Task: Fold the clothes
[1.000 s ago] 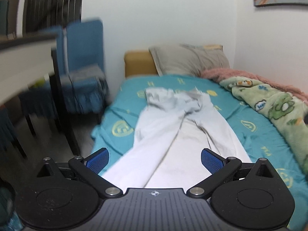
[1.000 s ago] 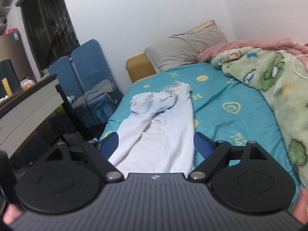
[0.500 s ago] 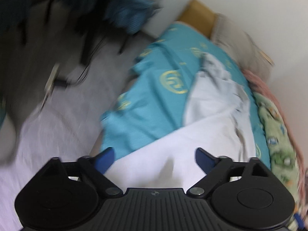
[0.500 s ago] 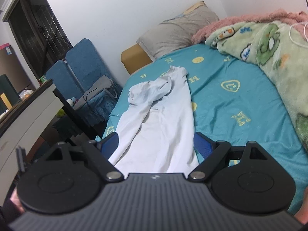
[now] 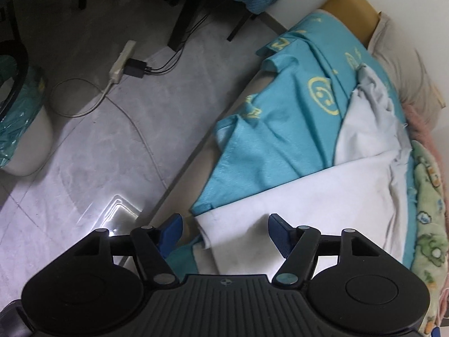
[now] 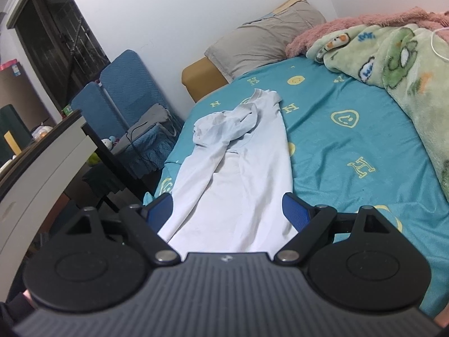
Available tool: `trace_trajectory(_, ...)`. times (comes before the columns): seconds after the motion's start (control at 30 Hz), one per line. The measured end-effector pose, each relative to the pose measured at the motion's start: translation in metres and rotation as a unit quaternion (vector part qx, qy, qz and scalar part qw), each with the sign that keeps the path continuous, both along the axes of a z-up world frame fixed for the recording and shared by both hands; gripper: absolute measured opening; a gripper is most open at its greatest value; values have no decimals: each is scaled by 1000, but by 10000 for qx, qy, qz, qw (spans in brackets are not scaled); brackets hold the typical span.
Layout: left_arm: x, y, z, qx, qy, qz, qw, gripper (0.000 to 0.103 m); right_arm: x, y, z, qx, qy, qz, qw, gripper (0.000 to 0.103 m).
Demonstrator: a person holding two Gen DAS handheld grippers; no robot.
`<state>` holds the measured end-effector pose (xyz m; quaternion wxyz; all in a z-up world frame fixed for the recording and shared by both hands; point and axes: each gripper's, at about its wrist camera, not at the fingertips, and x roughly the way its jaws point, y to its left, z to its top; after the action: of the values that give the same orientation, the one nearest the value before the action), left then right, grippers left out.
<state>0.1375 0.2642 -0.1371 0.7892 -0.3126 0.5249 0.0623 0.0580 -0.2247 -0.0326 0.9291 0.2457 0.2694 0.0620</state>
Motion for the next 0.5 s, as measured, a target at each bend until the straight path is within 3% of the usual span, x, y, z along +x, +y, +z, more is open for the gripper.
trace_trajectory(0.1, -3, 1, 4, -5, -148, 26, 9999, 64, -1, -3, -1, 22, 26, -79, 10000, 86)
trace_trajectory(0.17, -2, -3, 6, -53, -239, -52, 9997, 49, -1, -4, -2, 26, 39, -110, 9999, 86)
trace_trajectory(0.23, -1, -7, 8, -97, -327, -129, 9993, 40, -2, -5, -3, 28, 49, -127, 9999, 86)
trace_trajectory(0.37, 0, -14, 10, 102, -332, -274, 9990, 16, -1, -6, -6, 19, 104, -158, 9998, 86)
trace_trajectory(0.5, -4, -24, 24, 537, -534, -398, 9963, 14, -1, -7, -7, -20, 142, -208, 9997, 86)
